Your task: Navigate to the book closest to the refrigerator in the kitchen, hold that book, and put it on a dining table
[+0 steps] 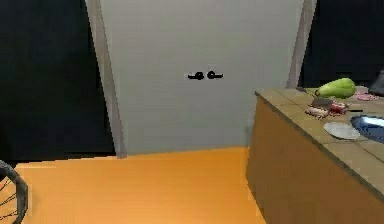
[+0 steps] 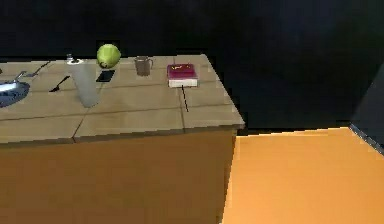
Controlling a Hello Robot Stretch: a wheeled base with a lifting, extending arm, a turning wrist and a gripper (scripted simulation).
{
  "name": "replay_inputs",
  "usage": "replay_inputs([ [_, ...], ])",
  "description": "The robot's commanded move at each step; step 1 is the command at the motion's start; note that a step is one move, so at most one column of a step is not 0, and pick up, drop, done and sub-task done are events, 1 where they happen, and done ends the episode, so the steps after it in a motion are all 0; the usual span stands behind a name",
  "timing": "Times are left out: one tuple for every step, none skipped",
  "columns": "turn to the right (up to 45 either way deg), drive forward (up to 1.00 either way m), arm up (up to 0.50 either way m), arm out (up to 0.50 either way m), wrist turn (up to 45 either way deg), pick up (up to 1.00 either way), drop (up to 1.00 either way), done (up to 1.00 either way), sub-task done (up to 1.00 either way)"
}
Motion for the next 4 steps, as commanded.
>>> replay_inputs([
  [3.0,0.00,0.00,0.00,0.0,0.00,0.00,0.00,0.00],
  [0.0,0.50,0.00,0.00,0.0,0.00,0.00,0.00,0.00],
  [45.0,0.00,0.00,0.00,0.0,0.00,0.00,0.00,0.00],
  [45.0,0.00,0.00,0.00,0.0,0.00,0.00,0.00,0.00],
])
